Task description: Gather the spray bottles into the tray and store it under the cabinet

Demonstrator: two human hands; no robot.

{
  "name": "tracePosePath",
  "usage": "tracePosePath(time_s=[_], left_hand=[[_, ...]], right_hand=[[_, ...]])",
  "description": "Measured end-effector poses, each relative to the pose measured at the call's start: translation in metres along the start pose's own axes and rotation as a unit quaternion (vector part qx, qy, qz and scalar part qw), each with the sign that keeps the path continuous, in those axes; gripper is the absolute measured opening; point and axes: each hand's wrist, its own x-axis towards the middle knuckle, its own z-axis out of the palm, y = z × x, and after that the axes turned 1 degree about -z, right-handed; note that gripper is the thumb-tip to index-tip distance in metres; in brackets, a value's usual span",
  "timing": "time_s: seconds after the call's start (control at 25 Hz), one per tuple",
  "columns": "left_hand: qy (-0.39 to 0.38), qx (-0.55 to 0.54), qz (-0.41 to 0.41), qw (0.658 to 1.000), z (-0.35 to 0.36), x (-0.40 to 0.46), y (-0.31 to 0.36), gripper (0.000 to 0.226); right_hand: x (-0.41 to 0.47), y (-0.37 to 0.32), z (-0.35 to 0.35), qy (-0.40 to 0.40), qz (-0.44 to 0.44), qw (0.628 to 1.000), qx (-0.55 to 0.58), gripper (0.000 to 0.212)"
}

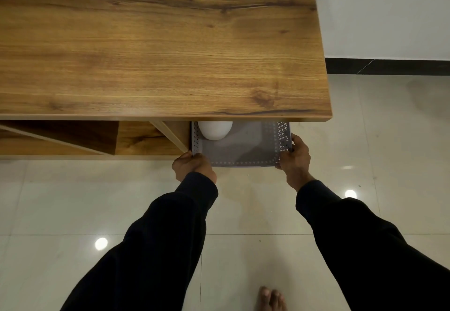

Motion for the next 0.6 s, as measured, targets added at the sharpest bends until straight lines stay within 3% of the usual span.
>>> tracePosePath(time_s=[0.24,0.4,0.6], left_hand=[[-0.044,0.015,-0.019,0.999,-0.01,0.007,0.003,0.017],[-0.033,-0.045,-0.027,0.998,-0.01,0.008,0.001,0.019],[-0.091,0.02,-0.001,0.996,-0.017,0.015,-0.002,0.028]], right_hand=[[-0.002,0.008,0.008,0.006,0.013,1.0,0.004,0.041],[-0.001,0.014,0.007,-0.006,0.0,1.0,-0.009,0.044],[0.0,0.012,0.003,-0.058,-0.017,0.997,-0.047,0.057]])
